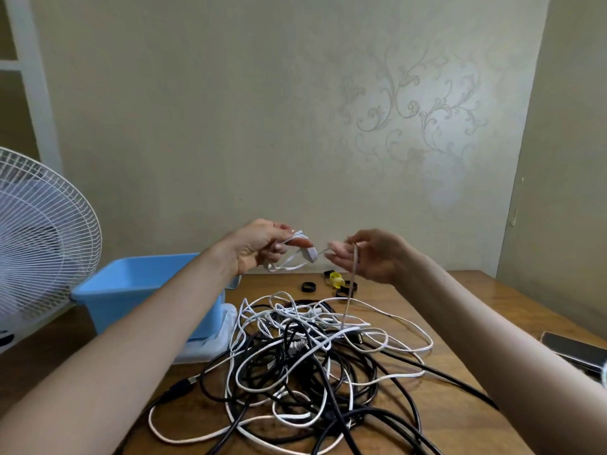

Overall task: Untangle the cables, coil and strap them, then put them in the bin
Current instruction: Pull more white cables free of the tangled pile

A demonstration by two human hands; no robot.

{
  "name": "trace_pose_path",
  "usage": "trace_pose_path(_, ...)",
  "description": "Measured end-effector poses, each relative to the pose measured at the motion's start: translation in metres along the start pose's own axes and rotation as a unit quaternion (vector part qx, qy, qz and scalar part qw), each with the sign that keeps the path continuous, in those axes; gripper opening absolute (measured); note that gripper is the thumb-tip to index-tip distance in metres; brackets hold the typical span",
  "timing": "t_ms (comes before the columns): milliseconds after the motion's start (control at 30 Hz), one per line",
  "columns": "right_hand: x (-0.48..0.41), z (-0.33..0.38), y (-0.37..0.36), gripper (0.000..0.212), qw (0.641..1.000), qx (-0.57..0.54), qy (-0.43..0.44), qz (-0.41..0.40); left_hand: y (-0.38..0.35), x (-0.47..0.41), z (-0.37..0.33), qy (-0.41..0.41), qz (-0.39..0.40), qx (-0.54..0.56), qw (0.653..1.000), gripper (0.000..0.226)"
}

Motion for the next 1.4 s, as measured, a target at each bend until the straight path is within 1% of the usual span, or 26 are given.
trace_pose_path(33, 0.004, 0.004, -0.01, 0.024, 1.0, -0.007, -0.002, 0.023, -0.002, -0.005, 0.003, -0.008, -0.017, -0.001, 1.0, 0.01)
trace_pose_path(67, 0.004, 0.007, -0.016, 0.019, 0.999, 0.018, 0.001, 0.026, -0.005, -0.007, 0.005, -0.02, -0.031, -0.017, 0.999, 0.011)
trace_pose_path(133, 0.002, 0.012, -0.023, 0.01, 0.991, 0.132, 0.036, -0.013, -0.011, -0.013, 0.01, -0.055, -0.042, -0.06, 0.996, 0.011)
trace_pose_path(167, 0.0, 0.014, -0.026, 0.008, 0.983, 0.168, 0.065, -0.033, -0.015, -0.014, 0.011, -0.074, -0.039, -0.079, 0.993, 0.011)
trace_pose_path(200, -0.001, 0.015, -0.029, 0.009, 0.981, 0.168, 0.087, -0.041, -0.018, -0.014, 0.011, -0.09, -0.034, -0.089, 0.991, 0.013)
trace_pose_path(333, 0.004, 0.025, -0.036, 0.01, 0.99, 0.069, 0.12, -0.021, -0.029, -0.009, 0.002, -0.161, -0.002, -0.052, 0.986, 0.015)
trace_pose_path(367, 0.007, 0.029, -0.038, 0.009, 0.991, 0.048, 0.123, -0.007, -0.029, -0.009, 0.0, -0.181, 0.0, -0.05, 0.982, 0.014)
trace_pose_path(467, 0.014, 0.041, -0.045, 0.008, 0.991, 0.006, 0.128, 0.047, -0.031, -0.006, -0.006, -0.225, 0.017, -0.069, 0.972, 0.025)
trace_pose_path(533, 0.014, 0.046, -0.046, 0.007, 0.99, -0.012, 0.128, 0.062, -0.034, -0.004, -0.007, -0.246, 0.017, -0.058, 0.967, 0.014)
trace_pose_path(567, 0.014, 0.048, -0.046, 0.008, 0.989, 0.002, 0.134, 0.058, -0.035, -0.004, -0.006, -0.252, 0.012, -0.045, 0.967, 0.012)
trace_pose_path(600, 0.013, 0.048, -0.043, 0.01, 0.988, 0.041, 0.145, 0.043, -0.035, -0.004, -0.005, -0.255, 0.008, -0.033, 0.966, 0.011)
trace_pose_path(667, 0.01, 0.046, -0.033, 0.011, 0.972, 0.162, 0.168, 0.005, -0.034, -0.004, 0.0, -0.261, 0.005, -0.017, 0.965, 0.011)
trace_pose_path(733, 0.005, 0.037, -0.018, 0.014, 0.954, 0.24, 0.181, -0.013, -0.029, -0.005, 0.003, -0.254, 0.009, 0.016, 0.967, 0.011)
trace_pose_path(800, 0.0, 0.024, -0.002, 0.018, 0.953, 0.233, 0.192, -0.014, -0.023, -0.005, 0.004, -0.236, 0.02, 0.07, 0.969, 0.015)
trace_pose_path(867, -0.002, 0.01, 0.009, 0.016, 0.956, 0.19, 0.22, -0.028, -0.018, -0.005, 0.006, -0.205, 0.04, 0.152, 0.966, 0.018)
trace_pose_path(900, -0.001, 0.003, 0.014, 0.014, 0.952, 0.184, 0.241, -0.046, -0.016, -0.005, 0.006, -0.194, 0.048, 0.187, 0.962, 0.018)
trace_pose_path(933, -0.001, -0.003, 0.018, 0.017, 0.942, 0.196, 0.265, -0.062, -0.015, -0.004, 0.006, -0.187, 0.052, 0.207, 0.959, 0.019)
trace_pose_path(967, 0.0, -0.008, 0.02, 0.03, 0.931, 0.213, 0.288, -0.066, -0.014, -0.003, 0.006, -0.18, 0.057, 0.22, 0.957, 0.02)
trace_pose_path(1000, -0.001, -0.012, 0.019, 0.045, 0.921, 0.231, 0.307, -0.053, -0.014, -0.003, 0.006, -0.173, 0.063, 0.232, 0.955, 0.021)
trace_pose_path(1033, -0.001, -0.015, 0.016, 0.055, 0.913, 0.25, 0.321, -0.032, -0.014, -0.003, 0.007, -0.161, 0.071, 0.244, 0.954, 0.022)
trace_pose_path(1067, -0.001, -0.016, 0.013, 0.056, 0.905, 0.266, 0.331, -0.013, -0.013, -0.002, 0.008, -0.148, 0.08, 0.255, 0.952, 0.022)
trace_pose_path(1100, 0.0, -0.015, 0.009, 0.049, 0.9, 0.272, 0.34, 0.006, -0.014, -0.001, 0.009, -0.136, 0.091, 0.263, 0.951, 0.022)
trace_pose_path(1167, 0.001, -0.013, 0.005, 0.025, 0.906, 0.258, 0.336, 0.018, -0.011, 0.0, 0.01, -0.12, 0.11, 0.254, 0.953, 0.02)
trace_pose_path(1200, 0.001, -0.012, 0.003, 0.02, 0.908, 0.257, 0.33, 0.019, -0.011, 0.0, 0.011, -0.116, 0.121, 0.239, 0.956, 0.023)
trace_pose_path(1300, -0.002, -0.015, 0.001, 0.022, 0.885, 0.346, 0.311, 0.017, -0.011, 0.001, 0.013, -0.1, 0.139, 0.185, 0.968, 0.039)
trace_pose_path(1400, -0.006, -0.021, -0.006, 0.024, 0.864, 0.406, 0.297, 0.029, -0.014, 0.005, 0.01, -0.084, 0.106, 0.102, 0.986, 0.039)
Point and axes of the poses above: each hand's wrist, its own x-axis away from the middle knuckle, its own y-axis out of the back of the hand, z = x × y, the point moved 3 cm from there along -x, towards the middle knuckle, and after that the axes turned 4 degrees about x, right-handed, at the moved point
